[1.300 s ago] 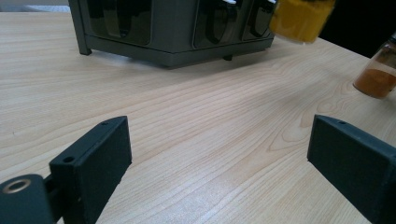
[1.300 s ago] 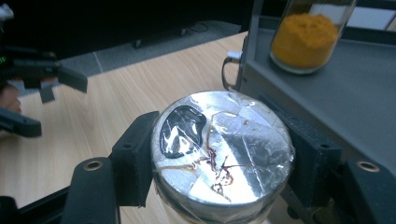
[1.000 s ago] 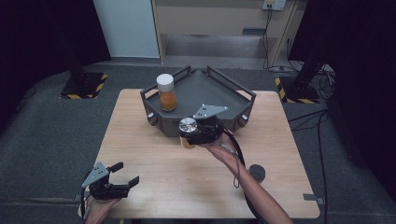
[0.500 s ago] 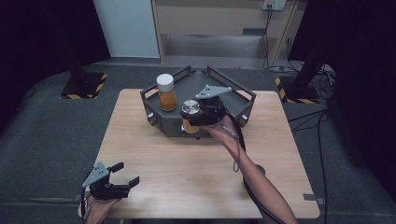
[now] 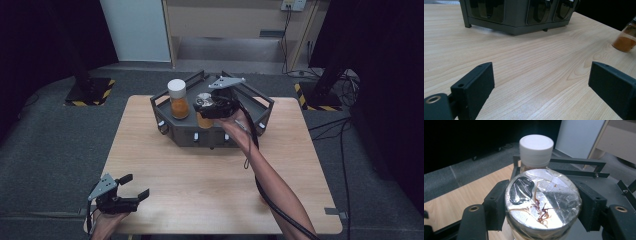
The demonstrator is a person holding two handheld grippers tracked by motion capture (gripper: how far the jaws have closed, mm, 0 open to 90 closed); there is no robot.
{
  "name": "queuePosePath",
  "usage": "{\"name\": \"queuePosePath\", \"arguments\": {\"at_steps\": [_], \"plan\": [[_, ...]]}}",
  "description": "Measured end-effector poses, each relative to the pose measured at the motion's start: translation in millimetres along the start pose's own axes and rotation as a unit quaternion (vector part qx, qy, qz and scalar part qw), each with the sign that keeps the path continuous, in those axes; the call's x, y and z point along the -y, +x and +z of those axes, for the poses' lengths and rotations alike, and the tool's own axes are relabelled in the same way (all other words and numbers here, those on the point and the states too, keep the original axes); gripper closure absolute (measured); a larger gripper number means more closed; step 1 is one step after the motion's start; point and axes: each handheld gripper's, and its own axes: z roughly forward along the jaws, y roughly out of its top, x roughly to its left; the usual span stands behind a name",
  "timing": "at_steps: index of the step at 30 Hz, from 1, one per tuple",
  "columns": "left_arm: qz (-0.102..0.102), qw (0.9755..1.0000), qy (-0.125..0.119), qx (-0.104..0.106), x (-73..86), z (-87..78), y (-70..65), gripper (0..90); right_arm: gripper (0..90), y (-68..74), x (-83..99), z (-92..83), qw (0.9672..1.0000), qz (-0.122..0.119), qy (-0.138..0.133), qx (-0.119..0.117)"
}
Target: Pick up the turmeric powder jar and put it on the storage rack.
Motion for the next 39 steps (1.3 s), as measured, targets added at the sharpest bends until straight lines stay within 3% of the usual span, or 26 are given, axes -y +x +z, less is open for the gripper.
{"name": "queuePosePath", "arguments": {"at_steps": [14, 23, 39], "plan": [[0.002, 1.0000, 0.002, 0.002, -0.3, 1.3, -0.5, 5.5, 34.4, -5.3, -8.5, 20.7, 0.9985, 0.018, 0.000, 0.051], [0.002, 1.0000, 0.001, 0.002, -0.1, 0.6, -0.1, 5.7, 34.4, -9.3, -3.3, 32.2, 0.9966, 0.035, -0.005, 0.074], [0.002, 1.0000, 0.001, 0.003, 0.0, 0.7, 0.0, 5.8, 34.4, -22.7, 11.8, 52.4, 0.9935, 0.069, 0.006, 0.090]]}}
